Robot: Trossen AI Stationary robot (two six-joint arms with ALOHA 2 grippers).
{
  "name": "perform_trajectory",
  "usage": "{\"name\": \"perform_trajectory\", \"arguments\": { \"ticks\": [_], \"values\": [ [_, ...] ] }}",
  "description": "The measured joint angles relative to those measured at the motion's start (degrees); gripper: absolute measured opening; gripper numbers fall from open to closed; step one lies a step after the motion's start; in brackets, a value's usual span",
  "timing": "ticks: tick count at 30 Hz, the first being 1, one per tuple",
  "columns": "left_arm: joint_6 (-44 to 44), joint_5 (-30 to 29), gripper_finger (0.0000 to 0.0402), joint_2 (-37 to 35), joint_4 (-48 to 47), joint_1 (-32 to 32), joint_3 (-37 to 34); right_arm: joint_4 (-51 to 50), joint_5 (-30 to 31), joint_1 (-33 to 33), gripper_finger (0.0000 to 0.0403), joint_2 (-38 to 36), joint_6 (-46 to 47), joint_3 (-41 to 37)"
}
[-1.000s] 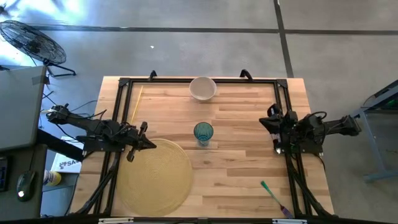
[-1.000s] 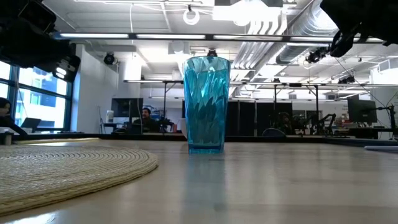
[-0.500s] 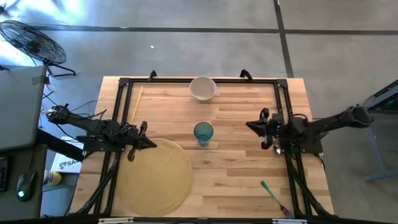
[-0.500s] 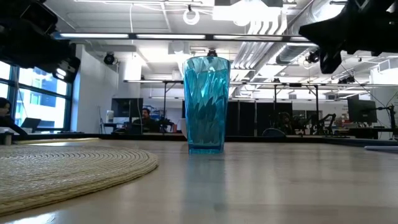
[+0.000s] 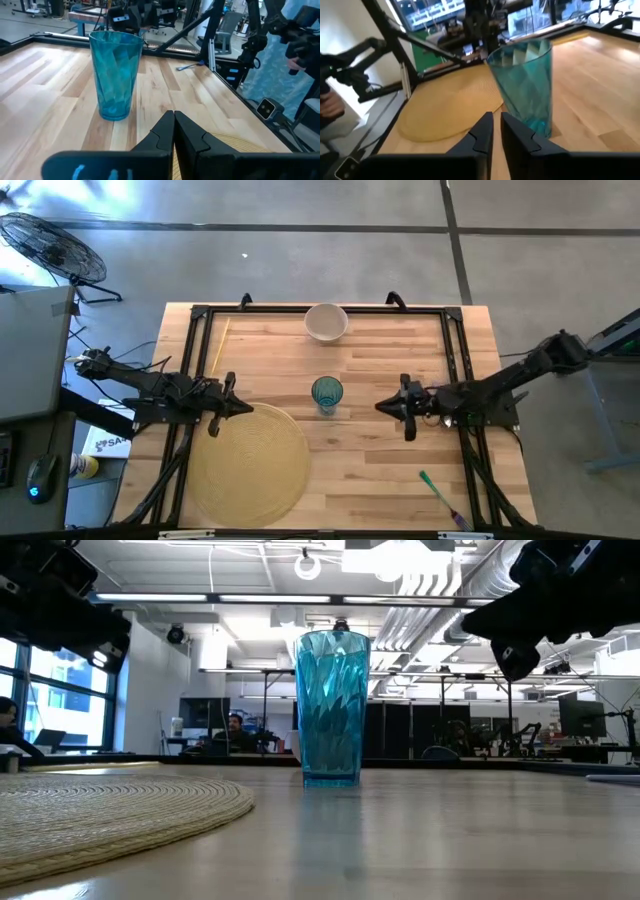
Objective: Pick & Place Utensil
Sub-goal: Put the blue cup on the woven mat
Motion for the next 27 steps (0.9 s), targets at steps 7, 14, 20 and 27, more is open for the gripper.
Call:
{"name": "perform_trajectory", "arguments": {
  "ticks": [7,14,20,27],
  "values": [
    [0.0,-0.82,0.0001,-0.02,1.74,0.0,-0.02,0.02,0.2,-0.4,0.0101,6.75,-1.96,2.65],
    [-0.33,-0.92,0.0001,-0.02,1.69,0.0,0.0,3.45,1.56,-2.31,0.0175,13.21,-2.82,3.78],
    [-0.64,-2.47,0.0001,-0.01,1.68,-0.01,0.0,6.01,1.57,-3.96,0.0252,20.39,-2.84,6.59],
    [-1.3,-5.07,0.0001,-0.02,1.69,0.0,0.0,6.1,2.04,-6.39,0.0332,29.05,-4.01,11.04]
  ]
}}
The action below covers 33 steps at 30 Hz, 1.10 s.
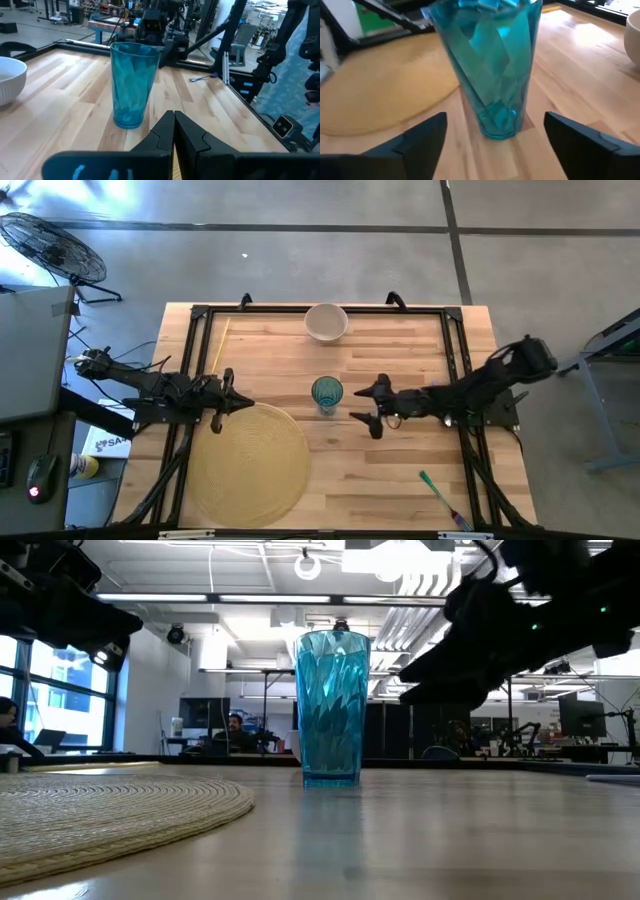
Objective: Pick & Place Utensil
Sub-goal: Put the blue cup on the woven mat
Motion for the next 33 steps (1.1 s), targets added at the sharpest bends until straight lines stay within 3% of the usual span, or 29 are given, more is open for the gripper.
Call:
{"name": "perform_trajectory", "arguments": {
  "ticks": [9,24,33],
  "values": [
    [-0.64,-0.17,0.0001,0.01,0.09,0.0,0.0,0.06,-1.71,-2.31,0.0397,11.01,-2.61,5.85],
    [-1.08,-1.88,0.0001,0.02,-0.07,0.0,0.0,0.91,-0.18,-2.88,0.0398,20.72,-9.58,16.5],
    [-1.08,-1.97,0.0001,0.0,-0.57,0.0,-0.02,13.93,-0.71,-4.67,0.0392,28.68,-9.77,19.24]
  ]
}}
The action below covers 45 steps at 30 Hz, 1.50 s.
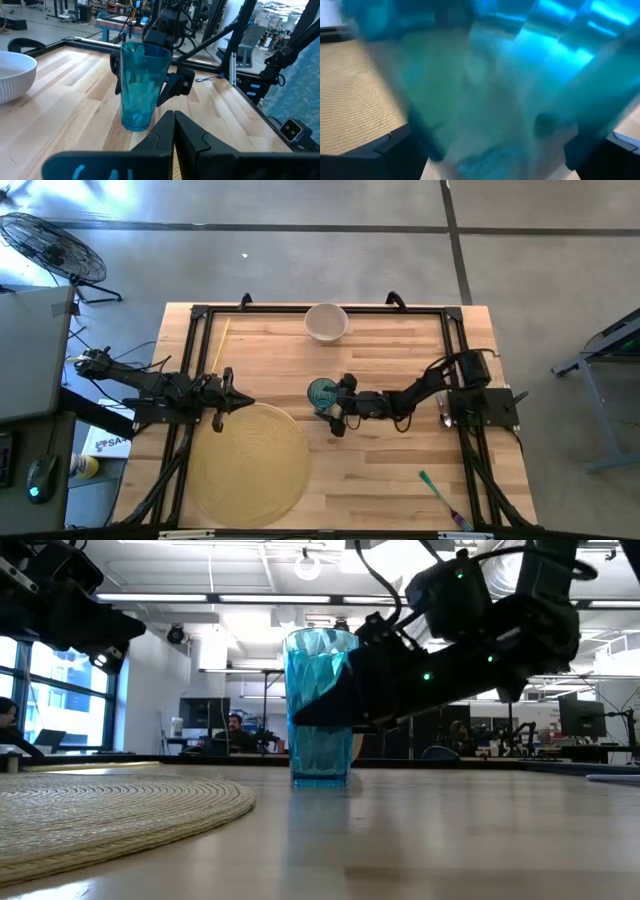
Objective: Pick & Place Utensil
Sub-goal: Put the blue cup on the woven mat
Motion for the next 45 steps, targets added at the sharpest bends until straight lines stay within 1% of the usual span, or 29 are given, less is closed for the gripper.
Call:
{"name": "perform_trajectory", "arguments": {
  "ticks": [4,9,13,14,17,21,23,27,30,33,38,40,42,45],
  "values": [
    [-0.22,0.0,0.0001,0.0,0.02,0.0,0.0,-0.07,0.06,-0.01,0.0381,1.28,0.73,1.4],
    [-0.22,0.03,0.0001,0.0,0.0,-0.02,0.02,-0.59,-0.05,0.19,0.0347,1.39,1.01,2.29],
    [-1.03,0.96,0.0001,0.0,-1.07,0.0,0.32,-0.78,-0.28,0.52,0.0346,1.4,1.4,3.04],
    [-1.07,1.24,0.0001,-0.03,-2.81,0.0,1.02,-0.8,-0.15,0.77,0.0346,1.3,1.5,3.39],
    [-1.07,1.07,0.0001,0.02,-12.12,-0.01,4.64,-1.12,-0.2,1.61,0.0351,0.22,1.48,5.28],
    [-1.07,1.07,0.0001,-0.05,-19.67,0.0,9.47,-3.78,0.03,2.46,0.0359,-1.23,-0.21,9.92],
    [-1.28,1.11,0.0001,-0.03,-22.21,-0.02,10.89,-7.55,-0.03,2.75,0.0358,-1.3,-1.49,13.11],
    [-4.19,2.05,0.0001,-0.03,-26.16,-0.02,11.95,-18.55,-0.2,2.83,0.0354,-1.26,-2.39,20.14],
    [-5.84,2.84,0.0001,0.0,-28.11,-0.02,11.95,-21.23,0.32,2.83,0.0355,0.07,-2.04,22.86],
    [-6.64,3.19,0.0001,0.02,-29.58,-0.02,11.95,-18.56,0.58,2.83,0.0356,2.73,-1.53,24.05],
    [-6.64,3.19,0.0001,0.02,-29.55,-0.02,12.02,-8.29,0.0,2.81,0.0356,8.32,-0.36,24.24],
    [-6.64,3.17,0.0001,0.02,-29.56,-0.02,12.02,-5.33,-1.37,2.71,0.0356,10.02,0.96,24.24],
    [-6.66,2.93,0.0001,0.02,-29.53,-0.02,12.04,-4.03,-2.91,2.68,0.0357,11.5,2.04,24.24],
    [-6.74,1.69,0.0001,0.02,-29.5,-0.02,12.06,-3.98,-2.92,2.66,0.0357,13.15,3.33,24.24]
  ]
}}
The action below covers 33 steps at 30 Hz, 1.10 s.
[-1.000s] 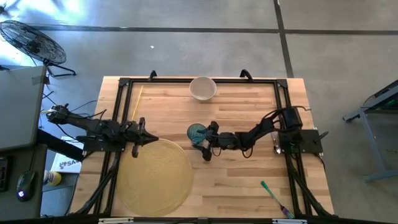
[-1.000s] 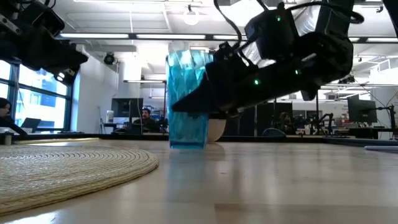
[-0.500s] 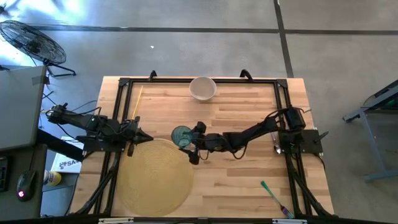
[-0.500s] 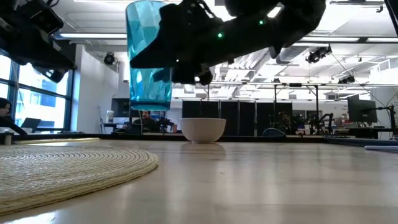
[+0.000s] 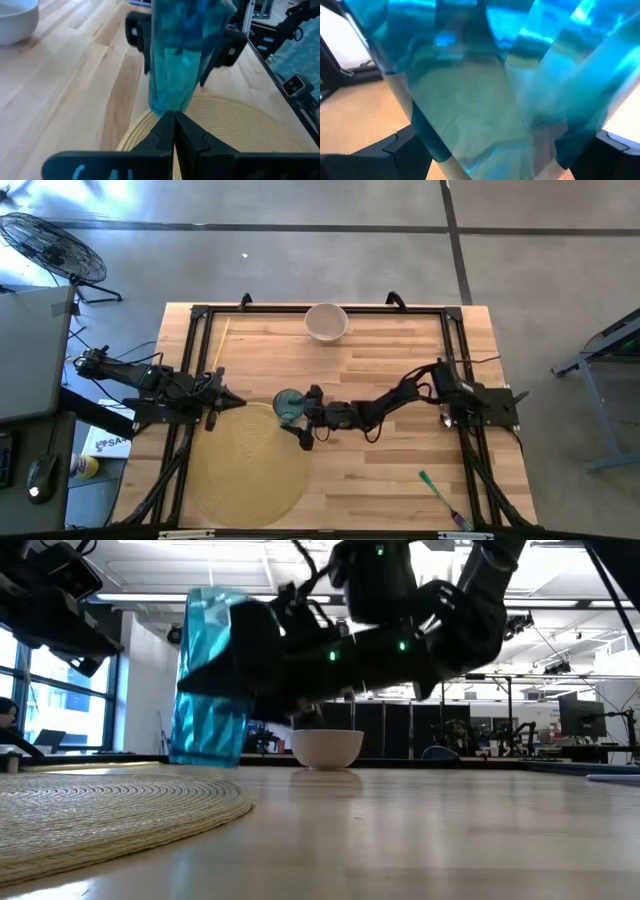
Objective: Pick & Place Utensil
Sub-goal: Put the blue cup on the woven mat
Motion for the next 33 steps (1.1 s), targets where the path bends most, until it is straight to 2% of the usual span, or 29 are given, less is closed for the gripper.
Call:
{"name": "perform_trajectory", "arguments": {
  "ticks": [6,9,13,19,33],
  "values": [
    [-0.04,-1.52,0.0001,-0.01,0.02,0.0,0.0,-1.35,-1.46,-0.03,0.0357,0.28,-0.84,1.24],
    [0.0,-1.56,0.0001,-0.02,0.02,0.0,0.02,-8.74,-3.09,0.05,0.0357,0.26,-2.58,5.05],
    [0.09,-1.6,0.0001,-0.01,0.02,0.01,0.02,-18.59,-0.66,0.54,0.0358,0.26,-4.48,9.21],
    [0.11,-1.71,0.0001,0.0,0.0,0.0,0.11,-16.87,3.02,0.57,0.0358,0.17,-4.82,8.59],
    [0.09,-1.7,0.0001,-0.01,0.0,0.0,0.11,-16.02,0.09,0.61,0.0365,0.17,-7.33,7.23]
  ]
}}
